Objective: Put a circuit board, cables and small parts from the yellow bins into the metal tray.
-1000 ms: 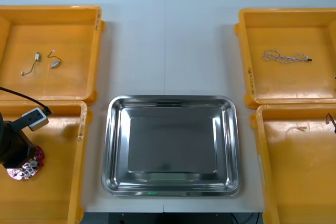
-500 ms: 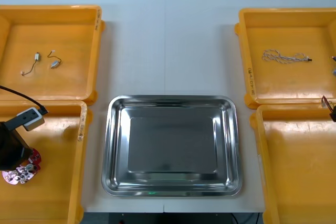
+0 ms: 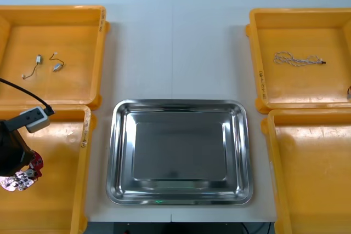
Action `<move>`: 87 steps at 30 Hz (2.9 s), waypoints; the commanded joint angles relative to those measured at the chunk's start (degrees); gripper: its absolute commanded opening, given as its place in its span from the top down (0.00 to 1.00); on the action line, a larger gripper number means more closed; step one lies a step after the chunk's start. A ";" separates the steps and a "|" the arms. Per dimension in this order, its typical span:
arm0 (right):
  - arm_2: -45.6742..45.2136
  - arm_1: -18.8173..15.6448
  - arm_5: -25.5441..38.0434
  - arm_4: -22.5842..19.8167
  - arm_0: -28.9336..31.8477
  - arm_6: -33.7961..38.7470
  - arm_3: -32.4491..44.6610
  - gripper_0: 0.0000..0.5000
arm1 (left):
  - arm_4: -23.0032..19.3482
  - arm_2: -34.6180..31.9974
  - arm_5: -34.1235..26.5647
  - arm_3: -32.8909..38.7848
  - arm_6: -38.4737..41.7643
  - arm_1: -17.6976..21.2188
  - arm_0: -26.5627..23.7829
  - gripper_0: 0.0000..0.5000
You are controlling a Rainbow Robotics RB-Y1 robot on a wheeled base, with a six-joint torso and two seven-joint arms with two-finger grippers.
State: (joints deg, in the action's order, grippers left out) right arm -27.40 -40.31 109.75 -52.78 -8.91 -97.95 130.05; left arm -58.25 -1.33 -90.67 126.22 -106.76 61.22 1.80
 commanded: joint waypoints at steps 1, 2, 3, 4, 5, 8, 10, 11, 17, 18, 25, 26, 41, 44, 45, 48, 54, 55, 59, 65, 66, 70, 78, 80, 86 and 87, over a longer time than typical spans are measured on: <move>-2.13 0.32 0.25 -1.54 -1.90 1.27 1.70 1.00 | 0.07 -2.01 -3.64 4.21 13.86 1.80 -4.18 1.00; -2.04 0.41 0.25 -1.89 -1.99 1.09 1.97 1.00 | 0.07 -2.01 -4.25 4.83 15.09 1.89 -4.53 1.00; -1.95 0.41 0.25 -2.16 -2.17 1.00 2.41 1.00 | -0.02 -2.01 -4.69 5.53 16.41 1.80 -5.06 1.00; -1.95 0.41 0.25 -2.24 -2.25 1.00 2.58 1.00 | -0.11 -2.01 -4.87 5.88 16.93 1.80 -5.14 1.00; -1.95 0.41 0.25 -2.51 -2.34 1.00 2.85 1.00 | -0.46 -2.01 -5.13 6.50 18.16 1.80 -5.50 1.00; -2.31 0.32 0.25 -2.86 -2.52 1.00 2.85 1.00 | -0.90 -2.01 -5.83 7.64 21.07 1.71 -6.55 1.00; -2.48 0.32 0.25 -3.12 -2.69 0.83 2.85 1.00 | -1.42 -2.01 -6.10 8.25 23.09 1.45 -7.17 1.00; -2.57 0.32 0.25 -3.39 -2.87 0.65 2.85 1.00 | -1.69 -2.01 -6.36 8.52 24.14 1.10 -7.60 1.00; -2.66 0.32 0.25 -3.39 -3.48 0.56 2.85 1.00 | -2.39 -2.01 -9.00 9.92 28.89 -1.19 -10.33 1.00; -2.57 0.32 0.25 -3.30 -3.48 0.47 2.85 1.00 | -2.39 -2.01 -9.17 10.01 29.24 -1.36 -10.51 1.00; -1.95 0.32 0.25 -1.89 -3.57 0.47 2.23 1.00 | -2.48 -2.01 -10.23 11.59 33.28 -3.74 -11.74 1.00; -1.60 0.23 0.25 -1.89 -3.66 0.30 2.23 1.00 | -2.48 -2.01 -10.75 11.86 33.55 -4.17 -12.00 1.00; 0.16 0.23 0.25 -3.21 -4.45 -0.58 2.23 1.00 | 1.56 -1.66 -18.14 14.32 35.83 -12.70 -14.28 1.00; 0.33 0.23 0.25 -3.56 -4.72 -0.84 2.32 1.00 | 3.32 -1.22 -19.33 14.32 36.18 -14.99 -15.08 1.00; 0.42 0.23 0.25 -3.74 -4.72 -0.84 2.23 1.00 | 4.20 -0.78 -19.33 14.32 36.36 -15.78 -15.34 1.00; 0.68 0.23 0.25 -4.00 -4.89 -0.93 2.32 1.00 | 7.37 0.63 -19.33 14.23 36.80 -17.80 -15.60 1.00; 0.86 0.23 0.25 -4.27 -4.98 -1.02 2.32 1.00 | 13.17 3.97 -19.33 14.23 37.94 -21.23 -16.48 1.00; 0.86 0.23 0.25 -4.27 -4.98 -1.02 2.23 1.00 | 13.78 4.32 -19.33 14.32 38.03 -21.58 -16.66 1.00; 0.86 0.23 0.25 -4.27 -4.98 -1.11 2.23 1.00 | 16.68 6.25 -19.33 14.23 39.08 -24.13 -18.06 1.00; 0.86 0.23 0.25 -4.62 -4.98 -1.20 2.32 1.00 | 18.35 8.27 -19.33 14.23 41.10 -26.50 -18.85 1.00; 0.86 0.23 0.25 -4.70 -4.98 -1.20 2.23 1.00 | 18.62 8.62 -19.33 14.23 41.28 -26.76 -18.94 1.00; 0.86 0.23 0.25 -4.79 -4.98 -1.28 2.32 1.00 | 20.02 10.12 -19.33 14.23 42.33 -28.08 -19.21 1.00; 0.86 0.23 0.25 -5.06 -4.98 -1.37 2.23 1.00 | 26.88 16.18 -19.33 14.23 44.88 -31.95 -19.65 1.00; 0.86 0.32 0.25 -5.06 -4.98 -1.37 2.23 1.00 | 28.37 17.59 -19.33 14.14 45.41 -32.91 -19.73 1.00; 0.86 0.23 0.25 -5.14 -4.98 -1.37 2.32 1.00 | 30.66 21.02 -19.33 14.14 46.73 -34.76 -19.91 1.00; 0.86 0.32 0.25 -5.14 -4.98 -1.28 2.23 1.00 | 31.18 21.98 -19.33 14.14 46.99 -34.94 -19.91 1.00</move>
State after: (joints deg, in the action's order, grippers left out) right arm -27.40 -40.27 109.77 -57.35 -12.36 -97.98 131.22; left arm -28.50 18.05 -109.61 138.63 -65.35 28.07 -15.96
